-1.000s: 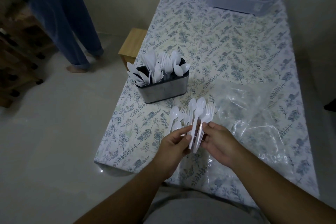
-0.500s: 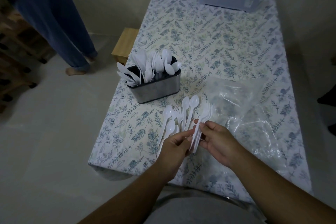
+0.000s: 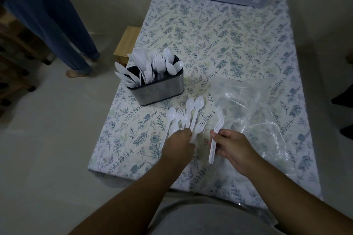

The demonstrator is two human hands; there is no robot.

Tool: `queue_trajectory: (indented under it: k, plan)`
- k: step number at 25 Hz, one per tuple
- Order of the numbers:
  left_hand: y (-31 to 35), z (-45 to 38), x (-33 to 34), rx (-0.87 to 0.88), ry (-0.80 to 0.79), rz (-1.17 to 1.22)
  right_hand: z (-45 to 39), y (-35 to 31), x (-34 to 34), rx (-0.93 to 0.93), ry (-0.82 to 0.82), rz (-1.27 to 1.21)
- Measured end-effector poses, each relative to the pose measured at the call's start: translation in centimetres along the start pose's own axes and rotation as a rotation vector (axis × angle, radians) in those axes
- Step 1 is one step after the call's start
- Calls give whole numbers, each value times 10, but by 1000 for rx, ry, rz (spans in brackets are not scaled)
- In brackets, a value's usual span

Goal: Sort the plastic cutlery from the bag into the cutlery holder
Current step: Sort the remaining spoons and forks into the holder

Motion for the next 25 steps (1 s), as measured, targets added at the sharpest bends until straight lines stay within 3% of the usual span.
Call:
queue_trajectory:
  k: [4,7,10,17,19,22,25]
  plan:
    - [4,-4,10,-3,1,-89,2,3,-6,11,-21,30]
    - [7,3,3,-101,36,212,2,3,-9,12,-21,56]
    - [20,13,6,-134,-31,465,0,3,-5,1,-73,62]
    - [31,22,-3,13,-131,548,-1,1,9,2,-166,81]
    - [20,21,-12,28,-115,497,-1,3,16,17,-179,111]
    - [-17,16,-29,-78,58,294,0,6,26,32,-161,128]
    - [-51,10,-31,-81,80,55,-1,8,31,49,-146,127]
Point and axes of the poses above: each hand's wrist, its own z-axis away from the middle knuckle, its own x-axis out of the palm, y = z × x, the point moved 6 cm from there along -z, towards the middle knuckle
